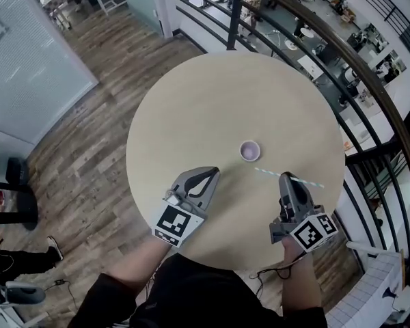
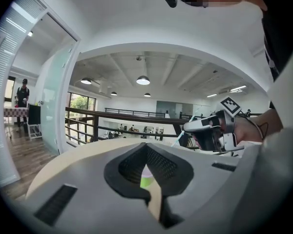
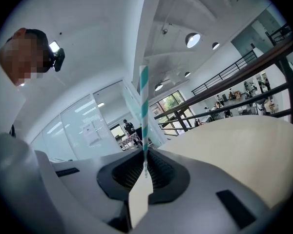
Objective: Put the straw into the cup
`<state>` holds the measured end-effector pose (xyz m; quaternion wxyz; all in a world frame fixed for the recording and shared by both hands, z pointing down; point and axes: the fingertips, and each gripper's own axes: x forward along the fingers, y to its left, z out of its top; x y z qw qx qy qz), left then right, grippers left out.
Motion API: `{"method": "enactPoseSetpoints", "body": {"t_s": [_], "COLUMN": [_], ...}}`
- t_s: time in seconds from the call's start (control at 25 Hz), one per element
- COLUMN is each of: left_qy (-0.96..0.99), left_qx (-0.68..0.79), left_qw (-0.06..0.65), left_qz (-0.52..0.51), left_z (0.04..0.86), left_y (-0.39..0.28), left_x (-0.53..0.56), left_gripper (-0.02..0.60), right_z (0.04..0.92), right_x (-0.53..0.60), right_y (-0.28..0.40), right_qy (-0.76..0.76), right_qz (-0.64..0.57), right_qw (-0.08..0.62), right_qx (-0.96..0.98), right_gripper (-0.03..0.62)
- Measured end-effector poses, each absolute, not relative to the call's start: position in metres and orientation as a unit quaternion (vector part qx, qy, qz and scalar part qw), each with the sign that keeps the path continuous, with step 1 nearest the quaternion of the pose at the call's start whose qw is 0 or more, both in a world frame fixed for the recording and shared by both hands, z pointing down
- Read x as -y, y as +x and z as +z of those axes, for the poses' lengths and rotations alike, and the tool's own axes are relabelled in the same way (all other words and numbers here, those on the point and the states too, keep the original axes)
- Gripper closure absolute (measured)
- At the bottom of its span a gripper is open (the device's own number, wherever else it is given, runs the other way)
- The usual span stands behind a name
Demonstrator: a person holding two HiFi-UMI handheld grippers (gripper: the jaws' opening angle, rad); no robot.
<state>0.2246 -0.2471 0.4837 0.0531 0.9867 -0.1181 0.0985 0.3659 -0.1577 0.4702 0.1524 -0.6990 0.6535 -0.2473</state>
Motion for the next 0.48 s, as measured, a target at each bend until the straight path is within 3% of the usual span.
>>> {"method": "enactPoseSetpoints", "body": {"t_s": [0.48], "left_qy": [0.983], "left_qx": [0.097], "left_qw": [0.084], "left_qz": [0.132], "left_z": [0.548], "left_y": [0.260], "left_x": [0.276], "left_gripper": [0.577], "right_z": [0.563], "right_x": [0.223], "right_y": [0.399], "right_qy": [-0.713], "right_qz": [-0.288], "right_qw": [0.081], "right_qx": [-0.634], "right_gripper": [0.557]}}
